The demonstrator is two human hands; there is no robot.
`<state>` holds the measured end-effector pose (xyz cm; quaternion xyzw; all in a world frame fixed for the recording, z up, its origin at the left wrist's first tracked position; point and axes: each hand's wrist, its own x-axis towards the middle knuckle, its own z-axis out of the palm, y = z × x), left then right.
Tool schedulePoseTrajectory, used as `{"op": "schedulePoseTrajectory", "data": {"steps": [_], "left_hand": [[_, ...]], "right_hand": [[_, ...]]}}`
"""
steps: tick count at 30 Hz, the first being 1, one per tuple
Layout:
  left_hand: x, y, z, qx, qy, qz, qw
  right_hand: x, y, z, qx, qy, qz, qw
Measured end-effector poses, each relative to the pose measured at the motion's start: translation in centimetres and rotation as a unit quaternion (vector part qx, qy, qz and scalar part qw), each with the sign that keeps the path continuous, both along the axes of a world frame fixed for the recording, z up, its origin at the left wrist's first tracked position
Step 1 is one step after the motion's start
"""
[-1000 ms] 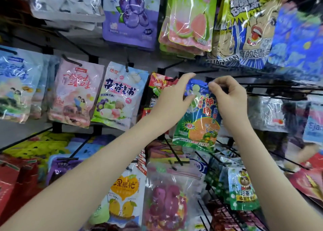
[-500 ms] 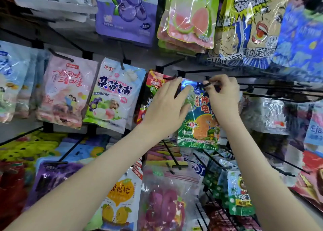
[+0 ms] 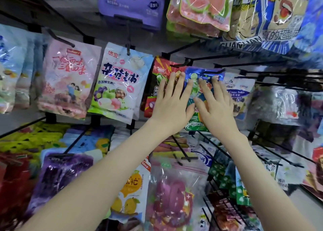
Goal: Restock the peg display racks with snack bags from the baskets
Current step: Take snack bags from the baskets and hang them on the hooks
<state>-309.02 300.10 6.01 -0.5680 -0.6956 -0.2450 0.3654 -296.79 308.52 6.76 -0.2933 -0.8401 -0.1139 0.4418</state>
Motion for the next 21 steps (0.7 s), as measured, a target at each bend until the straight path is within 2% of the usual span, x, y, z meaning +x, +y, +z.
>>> {"op": "schedulePoseTrajectory", "data": {"steps": [5, 11, 16, 19, 21], "left_hand": [[0.2, 0.1, -0.4, 0.034, 0.011, -0.009, 0.999], [0.2, -0.3, -0.3, 0.046, 0.029, -0.029, 0.998], [0.6, -1.1, -1.0, 0.033, -0.018, -0.079, 0.996], [1.9, -2.7, -2.4, 0.051, -0.041, -0.120, 0.991], [3.8, -4.7, -4.0, 0.076, -0.103, -0.171, 0.977]], "right_hand": [[-0.1, 0.0, -0.5, 0.027, 0.004, -0.011, 1.000], [-0.1, -0.8, -1.5, 0.042, 0.058, 0.032, 0.997], [0.9, -2.3, -3.1, 0.045, 0.062, -0.048, 0.996], [2.3, -4.1, -5.1, 0.051, 0.086, -0.009, 0.995], [3.8, -5.6, -7.1, 0.053, 0.105, 0.035, 0.992]]}}
